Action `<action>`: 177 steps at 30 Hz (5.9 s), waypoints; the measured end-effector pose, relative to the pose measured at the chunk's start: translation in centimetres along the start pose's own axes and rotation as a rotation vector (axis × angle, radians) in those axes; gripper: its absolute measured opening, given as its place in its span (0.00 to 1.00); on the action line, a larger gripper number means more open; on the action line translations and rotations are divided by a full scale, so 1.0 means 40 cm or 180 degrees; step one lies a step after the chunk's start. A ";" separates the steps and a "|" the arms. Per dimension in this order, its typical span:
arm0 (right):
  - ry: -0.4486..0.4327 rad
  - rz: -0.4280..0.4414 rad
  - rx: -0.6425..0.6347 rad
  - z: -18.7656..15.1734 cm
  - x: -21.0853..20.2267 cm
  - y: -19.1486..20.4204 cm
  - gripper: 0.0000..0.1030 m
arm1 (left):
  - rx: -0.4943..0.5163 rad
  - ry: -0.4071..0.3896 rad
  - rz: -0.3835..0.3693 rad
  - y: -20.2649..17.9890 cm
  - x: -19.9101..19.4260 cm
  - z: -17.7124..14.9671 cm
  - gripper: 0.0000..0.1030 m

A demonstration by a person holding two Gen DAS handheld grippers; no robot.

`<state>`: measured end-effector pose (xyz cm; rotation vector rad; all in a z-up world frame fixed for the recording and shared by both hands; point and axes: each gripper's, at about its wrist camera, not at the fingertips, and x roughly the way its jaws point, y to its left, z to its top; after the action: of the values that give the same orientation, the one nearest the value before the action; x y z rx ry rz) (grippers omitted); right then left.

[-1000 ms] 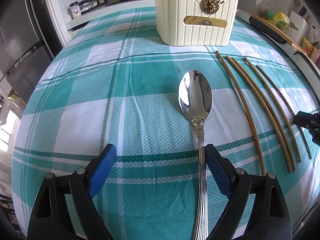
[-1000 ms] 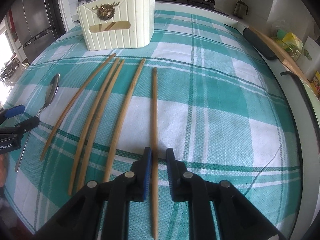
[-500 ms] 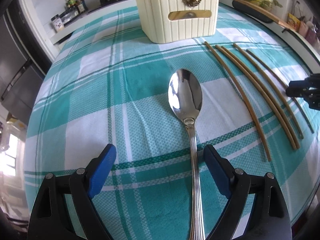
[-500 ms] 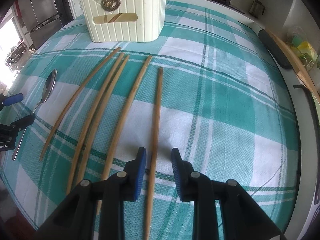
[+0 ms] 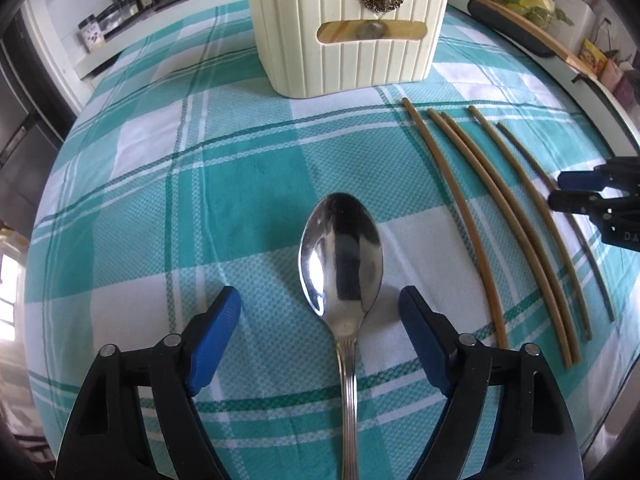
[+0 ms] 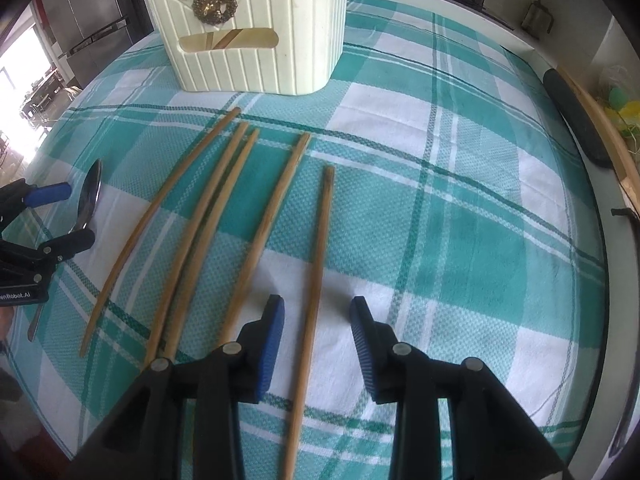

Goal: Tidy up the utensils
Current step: 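Lower the left tool over the steel spoon while the right tool straddles a chopstick, then close the left tool on the spoon handle while the right tool closes on the chopstick, then carry the spoon and chopstick into the cream box and open both tools, then withdraw both open tools from the box back over the remaining chopsticks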

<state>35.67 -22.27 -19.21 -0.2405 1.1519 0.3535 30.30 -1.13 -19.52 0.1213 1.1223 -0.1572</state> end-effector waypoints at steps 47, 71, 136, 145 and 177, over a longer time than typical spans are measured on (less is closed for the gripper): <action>-0.2525 0.0208 0.0185 -0.025 -0.590 0.062 0.06 | -0.0408 -0.1667 -0.0561 0.080 -0.517 0.041 0.40; -0.2204 0.0368 0.0067 0.498 -0.469 0.018 0.06 | -0.0689 -0.1724 -0.0240 0.157 -0.398 0.595 0.40; -0.1804 -0.0969 0.0565 -0.179 -0.442 0.205 0.80 | -0.0603 -0.1304 0.0163 -0.086 -0.426 -0.071 0.87; -0.1807 -0.1027 0.0551 -0.181 -0.436 0.202 0.80 | -0.0616 -0.1258 0.0149 -0.088 -0.414 -0.068 0.87; -0.1685 -0.0888 0.0856 -0.202 -0.382 0.118 0.80 | -0.0726 -0.1027 0.0126 -0.061 -0.336 -0.060 0.87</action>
<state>21.49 -23.16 -8.34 -0.0606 0.6211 0.0063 22.00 -2.24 -8.47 -0.0835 0.8084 -0.0113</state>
